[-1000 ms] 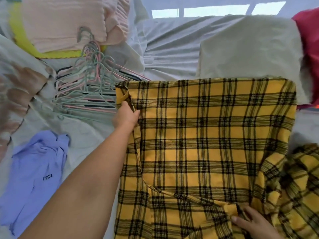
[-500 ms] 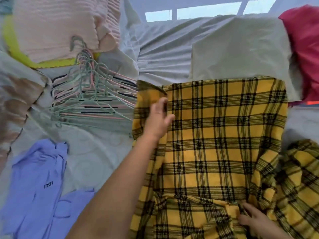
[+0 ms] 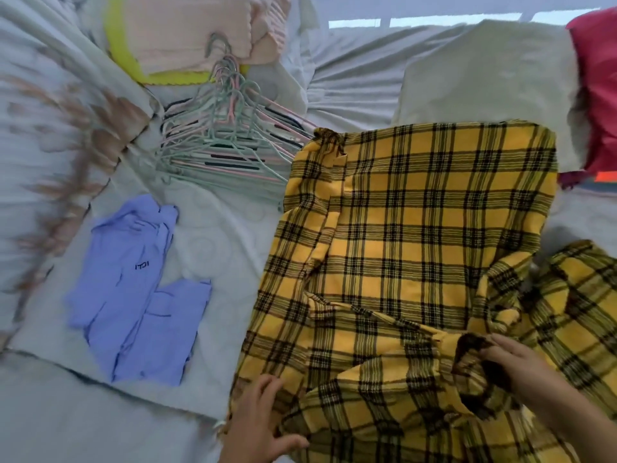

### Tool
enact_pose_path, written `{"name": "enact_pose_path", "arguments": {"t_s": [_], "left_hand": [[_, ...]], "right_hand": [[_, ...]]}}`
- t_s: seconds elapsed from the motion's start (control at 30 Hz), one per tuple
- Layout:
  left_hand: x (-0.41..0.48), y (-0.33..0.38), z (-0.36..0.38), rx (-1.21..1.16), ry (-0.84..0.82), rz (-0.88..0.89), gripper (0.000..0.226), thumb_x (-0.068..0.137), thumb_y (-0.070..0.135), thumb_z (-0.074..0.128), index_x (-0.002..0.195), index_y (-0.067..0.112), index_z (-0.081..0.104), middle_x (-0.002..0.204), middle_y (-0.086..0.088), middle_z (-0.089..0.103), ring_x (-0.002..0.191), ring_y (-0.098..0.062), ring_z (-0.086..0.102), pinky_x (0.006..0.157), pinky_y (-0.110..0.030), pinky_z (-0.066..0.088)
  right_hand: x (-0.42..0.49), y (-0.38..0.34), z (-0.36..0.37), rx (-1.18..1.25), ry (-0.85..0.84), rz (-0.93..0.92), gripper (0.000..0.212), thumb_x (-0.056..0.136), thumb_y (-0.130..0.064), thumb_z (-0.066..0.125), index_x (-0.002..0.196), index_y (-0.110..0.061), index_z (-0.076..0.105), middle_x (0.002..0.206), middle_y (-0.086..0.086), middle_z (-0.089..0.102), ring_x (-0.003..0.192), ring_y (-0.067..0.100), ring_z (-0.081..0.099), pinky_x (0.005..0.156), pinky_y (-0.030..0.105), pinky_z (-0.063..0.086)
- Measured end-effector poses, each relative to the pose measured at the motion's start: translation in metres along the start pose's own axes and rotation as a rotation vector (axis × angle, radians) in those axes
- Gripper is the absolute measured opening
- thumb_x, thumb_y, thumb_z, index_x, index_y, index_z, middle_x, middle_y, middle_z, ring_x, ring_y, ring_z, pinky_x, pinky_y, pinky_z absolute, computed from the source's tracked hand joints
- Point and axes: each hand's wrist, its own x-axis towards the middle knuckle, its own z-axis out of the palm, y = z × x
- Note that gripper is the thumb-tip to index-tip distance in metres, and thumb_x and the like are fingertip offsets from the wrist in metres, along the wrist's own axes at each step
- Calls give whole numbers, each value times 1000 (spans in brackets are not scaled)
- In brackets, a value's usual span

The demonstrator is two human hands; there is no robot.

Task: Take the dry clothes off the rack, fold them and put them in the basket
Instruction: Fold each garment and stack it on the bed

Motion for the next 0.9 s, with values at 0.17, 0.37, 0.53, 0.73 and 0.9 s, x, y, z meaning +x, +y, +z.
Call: {"name": "enact_pose_path", "arguments": {"t_s": [0.17, 0.37, 0.53, 0.73, 0.9], "left_hand": [[-11, -14, 33, 259, -59, -12, 93, 15, 57, 84, 96, 27, 49, 85, 7, 60, 64, -10, 65, 49, -15, 48], [-29, -6, 50, 360, 41, 166, 52, 34, 35, 64, 77, 34, 34, 54, 16, 45, 40, 5, 40, 47, -14, 11], [-31, -25, 57, 154, -1, 219, 15, 62, 38, 60, 67, 28, 50, 71, 10, 48, 63, -3, 55, 56, -13, 39], [-40, -56, 75, -250, 79, 215, 23, 72, 49, 59, 72, 29, 47, 77, 0, 41, 73, -19, 48, 74, -25, 40], [-30, -73, 63, -492, 57, -5, 64, 45, 56, 84, 74, 2, 65, 81, -15, 67, 79, -24, 65, 76, -30, 47]], "right_hand": [[-27, -2, -29, 81, -43, -137, 31, 96, -2, 37, 101, -13, 65, 103, 8, 64, 97, 33, 59, 71, 41, 55], [-36, 0, -50, 164, 161, -170, 19, 92, -16, 50, 93, -13, 69, 101, 17, 67, 90, 34, 65, 68, 39, 56], [-51, -24, -37, 326, -12, -153, 12, 69, -23, 66, 73, -18, 76, 91, 22, 69, 62, 24, 71, 48, 33, 56], [-43, -117, 33, 617, -158, -160, 22, 84, -18, 63, 94, -2, 54, 58, 8, 66, 47, 8, 63, 42, 14, 49], [-9, -185, 113, 526, -234, -357, 51, 94, -24, 50, 138, -6, 32, 129, 21, 51, 117, 31, 55, 93, 42, 51]]}}
